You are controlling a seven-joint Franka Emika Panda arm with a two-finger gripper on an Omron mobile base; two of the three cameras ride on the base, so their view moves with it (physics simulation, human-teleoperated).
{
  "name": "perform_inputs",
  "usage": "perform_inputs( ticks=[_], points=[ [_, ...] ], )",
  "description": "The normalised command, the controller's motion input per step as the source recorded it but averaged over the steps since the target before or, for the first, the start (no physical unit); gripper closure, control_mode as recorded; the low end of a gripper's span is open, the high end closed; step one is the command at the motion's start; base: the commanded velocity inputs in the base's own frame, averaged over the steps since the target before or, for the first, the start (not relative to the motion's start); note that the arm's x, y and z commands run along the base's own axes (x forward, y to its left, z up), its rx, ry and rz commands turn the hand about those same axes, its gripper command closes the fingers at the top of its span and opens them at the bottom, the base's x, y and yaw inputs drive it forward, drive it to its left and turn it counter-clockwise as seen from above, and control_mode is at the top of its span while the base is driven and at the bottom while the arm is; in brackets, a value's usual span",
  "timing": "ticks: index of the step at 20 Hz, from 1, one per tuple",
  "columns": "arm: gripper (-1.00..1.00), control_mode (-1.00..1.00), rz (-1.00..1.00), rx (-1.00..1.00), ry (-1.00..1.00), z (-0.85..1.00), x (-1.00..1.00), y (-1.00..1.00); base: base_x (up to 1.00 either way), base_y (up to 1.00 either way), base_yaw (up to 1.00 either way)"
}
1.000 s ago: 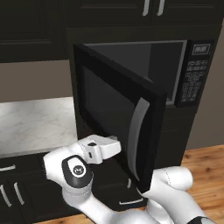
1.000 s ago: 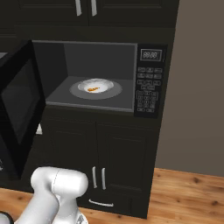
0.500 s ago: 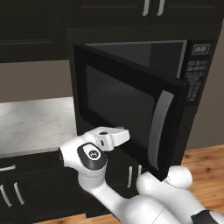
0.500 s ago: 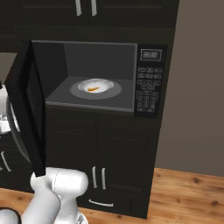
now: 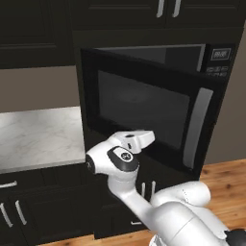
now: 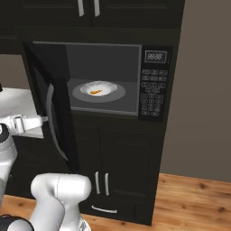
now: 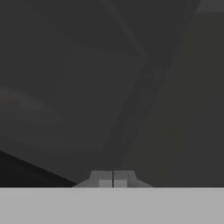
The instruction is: Transport the shrimp from the fridge to the microwave and turn on the microwave.
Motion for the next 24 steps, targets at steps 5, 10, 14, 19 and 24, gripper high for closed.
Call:
perform_inputs(
  ticks=[5,10,14,19,24],
  points=[
    [1.0,-1.0,0.09,0.0,0.0,0.0,0.27,-0.38,0.0,0.0,0.0],
    [1.0,-1.0,0.07,0.01,0.0,0.0,0.03,-0.34,0.0,0.0,0.0],
    [1.0,-1.0,0.09,0.03,0.0,0.01,0.08,-0.22,0.0,0.0,0.0],
    [1.0,-1.0,0.19,0.05,0.0,0.13,0.25,-0.28,0.0,0.0,0.0],
    [1.0,-1.0,0.22,0.04,0.0,0.15,0.29,-0.29,0.0,0.0,0.0]
  ],
)
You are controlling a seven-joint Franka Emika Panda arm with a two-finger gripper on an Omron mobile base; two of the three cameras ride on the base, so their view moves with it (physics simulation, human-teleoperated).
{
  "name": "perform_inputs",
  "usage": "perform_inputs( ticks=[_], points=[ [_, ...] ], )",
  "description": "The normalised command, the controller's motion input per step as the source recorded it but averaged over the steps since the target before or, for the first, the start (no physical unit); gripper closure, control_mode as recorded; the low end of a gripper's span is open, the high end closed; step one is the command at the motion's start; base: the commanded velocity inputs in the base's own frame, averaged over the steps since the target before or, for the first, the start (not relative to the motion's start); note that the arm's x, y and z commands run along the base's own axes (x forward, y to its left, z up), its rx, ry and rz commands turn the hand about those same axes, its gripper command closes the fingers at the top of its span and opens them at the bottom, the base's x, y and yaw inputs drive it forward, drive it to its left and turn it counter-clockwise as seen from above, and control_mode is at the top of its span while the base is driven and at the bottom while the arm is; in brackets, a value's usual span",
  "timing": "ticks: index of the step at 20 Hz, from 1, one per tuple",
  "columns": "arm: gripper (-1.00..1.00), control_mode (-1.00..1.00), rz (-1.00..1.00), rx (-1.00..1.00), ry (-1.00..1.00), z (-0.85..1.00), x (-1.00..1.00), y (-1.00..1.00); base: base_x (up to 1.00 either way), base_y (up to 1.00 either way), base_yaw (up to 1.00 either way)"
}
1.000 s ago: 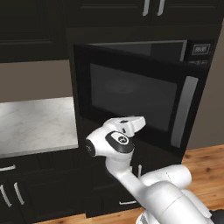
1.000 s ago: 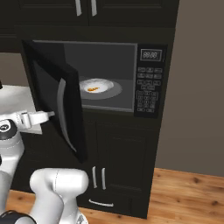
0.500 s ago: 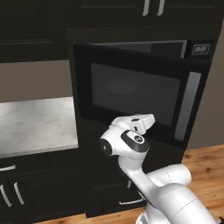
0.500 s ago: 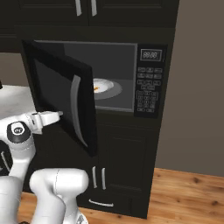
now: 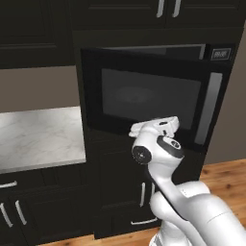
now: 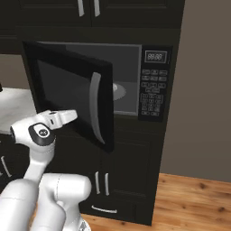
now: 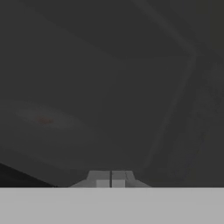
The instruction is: Transport the shrimp from the fridge to the microwave and turn on the microwave.
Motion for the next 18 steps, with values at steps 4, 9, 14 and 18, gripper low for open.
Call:
perform_inputs(
  ticks=[4,9,14,18],
  points=[
    [1.0,-1.0,0.23,0.03,0.0,0.14,0.26,-0.21,0.0,0.0,0.0],
    [1.0,-1.0,0.22,0.04,0.0,0.18,0.25,-0.18,0.0,0.0,0.0],
    [1.0,-1.0,0.17,0.07,0.0,0.22,0.24,-0.11,0.0,0.0,0.0],
    [1.0,-1.0,0.14,0.07,0.01,0.17,0.29,-0.03,0.0,0.0,0.0]
  ],
)
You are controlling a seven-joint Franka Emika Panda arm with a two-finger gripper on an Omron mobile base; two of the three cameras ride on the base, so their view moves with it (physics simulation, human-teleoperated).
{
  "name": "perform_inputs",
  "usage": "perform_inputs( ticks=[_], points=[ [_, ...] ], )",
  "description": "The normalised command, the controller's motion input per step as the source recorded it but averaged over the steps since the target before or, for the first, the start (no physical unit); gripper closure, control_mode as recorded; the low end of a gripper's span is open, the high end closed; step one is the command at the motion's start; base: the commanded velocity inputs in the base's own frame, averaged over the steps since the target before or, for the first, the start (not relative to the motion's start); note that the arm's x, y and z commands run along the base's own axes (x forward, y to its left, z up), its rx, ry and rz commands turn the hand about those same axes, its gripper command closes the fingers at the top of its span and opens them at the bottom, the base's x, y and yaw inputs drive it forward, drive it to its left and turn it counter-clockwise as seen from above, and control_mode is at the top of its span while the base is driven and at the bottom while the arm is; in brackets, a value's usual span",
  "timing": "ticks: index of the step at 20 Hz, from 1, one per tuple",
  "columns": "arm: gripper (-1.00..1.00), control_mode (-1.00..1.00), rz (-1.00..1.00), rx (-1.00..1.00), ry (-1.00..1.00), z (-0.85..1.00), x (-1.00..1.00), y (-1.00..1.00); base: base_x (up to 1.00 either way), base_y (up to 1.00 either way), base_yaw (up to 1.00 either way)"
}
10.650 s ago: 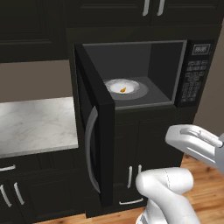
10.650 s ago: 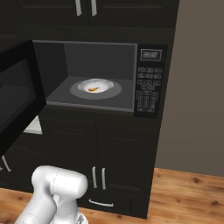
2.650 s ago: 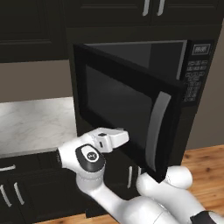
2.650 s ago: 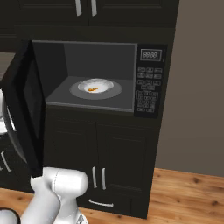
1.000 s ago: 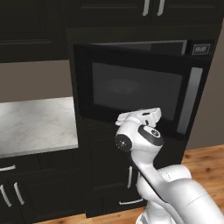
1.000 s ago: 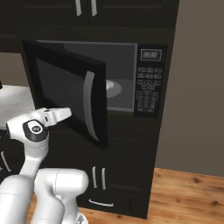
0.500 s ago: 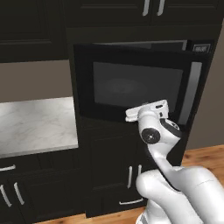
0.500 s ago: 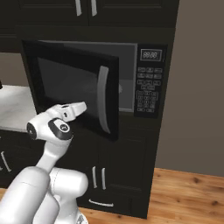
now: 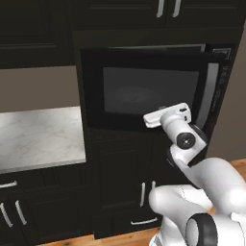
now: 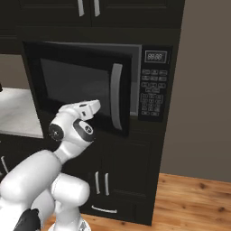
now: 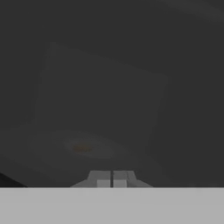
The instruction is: Transport the shrimp from the fridge to the microwave and turn on the microwave.
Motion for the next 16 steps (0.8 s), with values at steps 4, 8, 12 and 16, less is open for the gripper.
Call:
perform_inputs(
  ticks=[4,8,12,16],
  points=[
    [1.0,-1.0,0.13,0.07,0.04,0.13,0.38,0.0,0.0,0.0,0.0],
    [1.0,-1.0,0.11,0.07,0.08,0.26,0.32,0.0,0.0,0.0,0.0],
    [1.0,-1.0,0.09,0.07,0.11,0.43,0.17,0.0,0.0,0.0,0.0],
    [1.0,-1.0,0.05,0.03,0.13,0.61,0.02,-0.03,0.0,0.0,0.0]
  ],
)
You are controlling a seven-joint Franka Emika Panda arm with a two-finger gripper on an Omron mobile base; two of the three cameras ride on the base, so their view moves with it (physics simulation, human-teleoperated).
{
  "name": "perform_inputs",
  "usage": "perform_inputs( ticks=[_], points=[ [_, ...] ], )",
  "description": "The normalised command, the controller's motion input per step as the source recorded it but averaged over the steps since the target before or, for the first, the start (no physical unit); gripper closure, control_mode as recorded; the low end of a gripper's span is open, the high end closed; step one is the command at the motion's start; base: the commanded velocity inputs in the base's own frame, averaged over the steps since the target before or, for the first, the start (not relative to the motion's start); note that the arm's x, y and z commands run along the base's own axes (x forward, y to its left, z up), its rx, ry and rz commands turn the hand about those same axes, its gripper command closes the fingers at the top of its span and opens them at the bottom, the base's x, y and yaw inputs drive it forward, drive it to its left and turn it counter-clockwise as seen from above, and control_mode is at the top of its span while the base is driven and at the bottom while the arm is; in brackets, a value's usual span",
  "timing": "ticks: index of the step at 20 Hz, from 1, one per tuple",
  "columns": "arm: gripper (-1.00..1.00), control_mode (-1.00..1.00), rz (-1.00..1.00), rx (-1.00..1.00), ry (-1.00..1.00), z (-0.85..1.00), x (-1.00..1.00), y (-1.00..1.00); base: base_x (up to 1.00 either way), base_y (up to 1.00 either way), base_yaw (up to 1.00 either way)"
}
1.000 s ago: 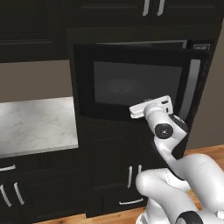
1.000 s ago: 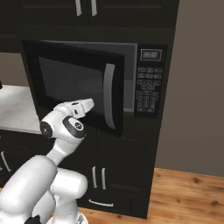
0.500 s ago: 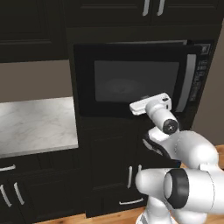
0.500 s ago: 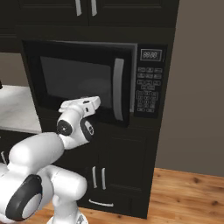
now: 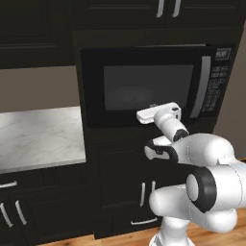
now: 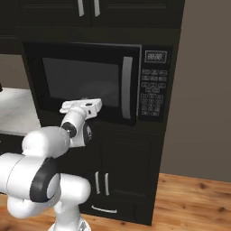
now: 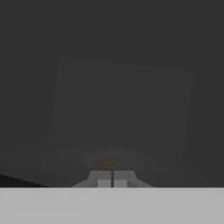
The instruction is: Transport the shrimp from the fridge to the microwave and turn on the microwave.
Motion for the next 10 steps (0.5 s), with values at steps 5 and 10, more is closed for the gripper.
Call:
perform_inputs(
  ticks=[5,10],
  points=[
    [1.0,-1.0,0.03,0.0,0.11,0.82,0.0,-0.17,0.0,0.0,0.0],
    [1.0,-1.0,0.02,0.0,0.16,0.74,0.0,-0.26,0.0,0.0,0.0]
  ],
)
